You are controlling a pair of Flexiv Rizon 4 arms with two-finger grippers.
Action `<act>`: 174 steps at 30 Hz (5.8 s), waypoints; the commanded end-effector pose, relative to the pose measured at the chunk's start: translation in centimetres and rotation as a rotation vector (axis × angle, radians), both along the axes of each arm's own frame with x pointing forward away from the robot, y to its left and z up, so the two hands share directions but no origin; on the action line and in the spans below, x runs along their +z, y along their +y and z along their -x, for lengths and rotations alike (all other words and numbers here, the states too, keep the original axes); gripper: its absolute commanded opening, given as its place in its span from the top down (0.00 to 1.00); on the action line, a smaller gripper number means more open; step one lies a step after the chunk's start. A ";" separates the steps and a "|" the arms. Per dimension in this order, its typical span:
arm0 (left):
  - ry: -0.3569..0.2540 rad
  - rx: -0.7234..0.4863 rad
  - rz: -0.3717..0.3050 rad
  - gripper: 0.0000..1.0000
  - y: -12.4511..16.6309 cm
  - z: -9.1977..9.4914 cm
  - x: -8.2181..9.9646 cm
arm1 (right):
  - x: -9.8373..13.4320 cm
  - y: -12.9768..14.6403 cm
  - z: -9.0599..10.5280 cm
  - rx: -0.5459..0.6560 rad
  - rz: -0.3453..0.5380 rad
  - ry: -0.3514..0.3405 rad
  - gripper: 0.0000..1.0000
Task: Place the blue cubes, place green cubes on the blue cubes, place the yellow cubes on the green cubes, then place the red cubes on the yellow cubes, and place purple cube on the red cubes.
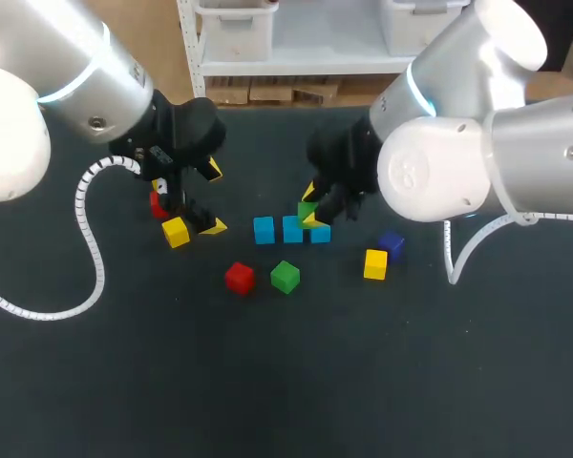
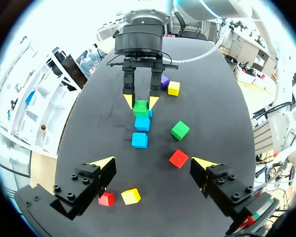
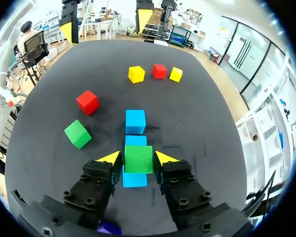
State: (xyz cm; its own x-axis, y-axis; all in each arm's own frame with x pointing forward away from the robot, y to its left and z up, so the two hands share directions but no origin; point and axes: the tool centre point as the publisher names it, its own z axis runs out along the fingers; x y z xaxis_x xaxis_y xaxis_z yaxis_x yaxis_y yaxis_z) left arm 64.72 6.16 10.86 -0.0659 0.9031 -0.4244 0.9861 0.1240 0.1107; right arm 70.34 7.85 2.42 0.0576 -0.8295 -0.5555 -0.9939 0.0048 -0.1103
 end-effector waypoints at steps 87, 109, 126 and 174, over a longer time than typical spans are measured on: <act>0.015 -0.680 -0.135 0.00 -6.8 4.3 -5.3 | 5.1 -12.1 1.0 -0.123 -0.158 0.026 0.00; 0.078 -0.660 -0.146 0.00 -7.4 3.4 -9.3 | 5.1 -12.1 1.0 -0.123 -0.158 0.026 0.00; 0.091 -0.669 -0.152 0.40 -7.5 3.0 -10.6 | 5.1 -12.1 1.0 -0.123 -0.158 0.026 0.00; 0.105 -0.333 -0.164 1.00 -6.2 1.0 -4.6 | 5.1 -12.1 1.0 -0.123 -0.158 0.026 0.00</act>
State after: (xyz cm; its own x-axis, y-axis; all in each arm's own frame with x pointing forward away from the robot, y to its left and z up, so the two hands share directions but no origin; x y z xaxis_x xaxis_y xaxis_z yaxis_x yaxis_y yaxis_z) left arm 63.65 -0.86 5.25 0.2865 0.9193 -0.2699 0.9551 -0.2963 0.0045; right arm 69.34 -4.19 7.60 -0.0559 -0.7339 -0.6769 -0.9871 0.1424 -0.0729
